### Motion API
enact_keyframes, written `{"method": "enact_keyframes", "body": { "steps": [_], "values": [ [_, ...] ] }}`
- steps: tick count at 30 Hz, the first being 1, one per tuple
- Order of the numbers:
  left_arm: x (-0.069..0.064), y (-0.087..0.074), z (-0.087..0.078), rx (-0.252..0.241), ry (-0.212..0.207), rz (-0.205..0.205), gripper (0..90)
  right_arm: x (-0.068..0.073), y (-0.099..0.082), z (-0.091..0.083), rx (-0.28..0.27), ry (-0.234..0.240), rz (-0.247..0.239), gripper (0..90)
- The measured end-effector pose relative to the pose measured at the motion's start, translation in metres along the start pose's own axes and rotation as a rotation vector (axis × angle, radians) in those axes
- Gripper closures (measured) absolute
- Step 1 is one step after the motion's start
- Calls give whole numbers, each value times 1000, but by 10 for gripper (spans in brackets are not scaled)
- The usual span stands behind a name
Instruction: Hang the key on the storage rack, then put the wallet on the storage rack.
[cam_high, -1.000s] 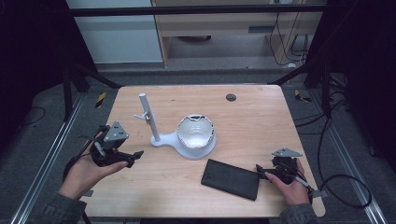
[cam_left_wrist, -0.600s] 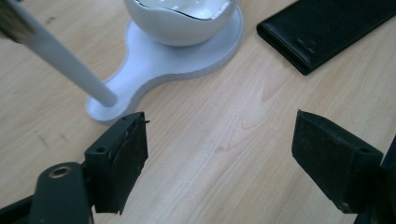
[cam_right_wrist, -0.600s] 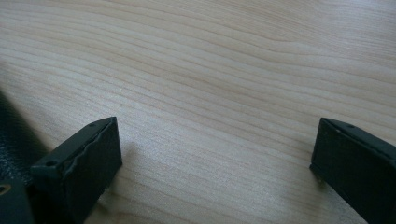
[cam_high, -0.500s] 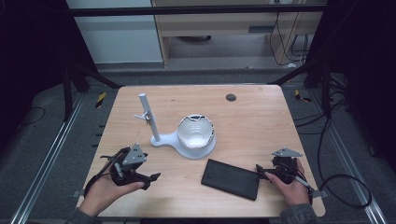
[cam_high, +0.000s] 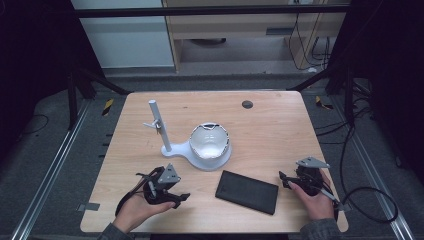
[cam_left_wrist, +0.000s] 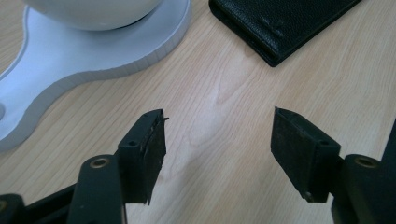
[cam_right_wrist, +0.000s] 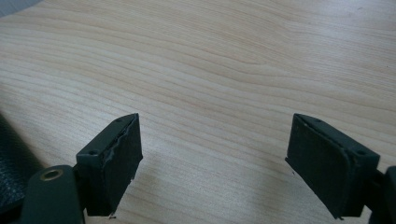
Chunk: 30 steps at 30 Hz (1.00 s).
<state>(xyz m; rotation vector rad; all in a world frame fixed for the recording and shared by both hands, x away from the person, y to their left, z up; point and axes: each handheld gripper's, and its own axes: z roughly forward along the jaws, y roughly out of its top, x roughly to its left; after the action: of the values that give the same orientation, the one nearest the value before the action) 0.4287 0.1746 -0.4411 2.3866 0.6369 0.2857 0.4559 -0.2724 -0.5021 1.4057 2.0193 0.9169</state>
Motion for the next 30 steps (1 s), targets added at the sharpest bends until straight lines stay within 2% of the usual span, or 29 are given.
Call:
{"method": "enact_keyframes", "body": {
  "steps": [11, 13, 18, 24, 30],
  "values": [
    [-1, 14, 22, 4, -31, 25, 408, 1, 1, -1, 1, -5, 1, 168],
    [-2, 15, 24, 1, -36, 33, 454, 1, 1, 0, 2, -7, -2, 168],
    [-3, 20, 33, -21, -81, 46, 590, 0, 1, -1, -4, -10, 2, 168],
    [-4, 24, 40, -6, -106, 68, 737, 0, 2, -3, -9, -8, 7, 167],
    [-5, 29, 46, 20, -137, 85, 828, 1, 2, -3, -9, -8, -5, 166]
  ]
}}
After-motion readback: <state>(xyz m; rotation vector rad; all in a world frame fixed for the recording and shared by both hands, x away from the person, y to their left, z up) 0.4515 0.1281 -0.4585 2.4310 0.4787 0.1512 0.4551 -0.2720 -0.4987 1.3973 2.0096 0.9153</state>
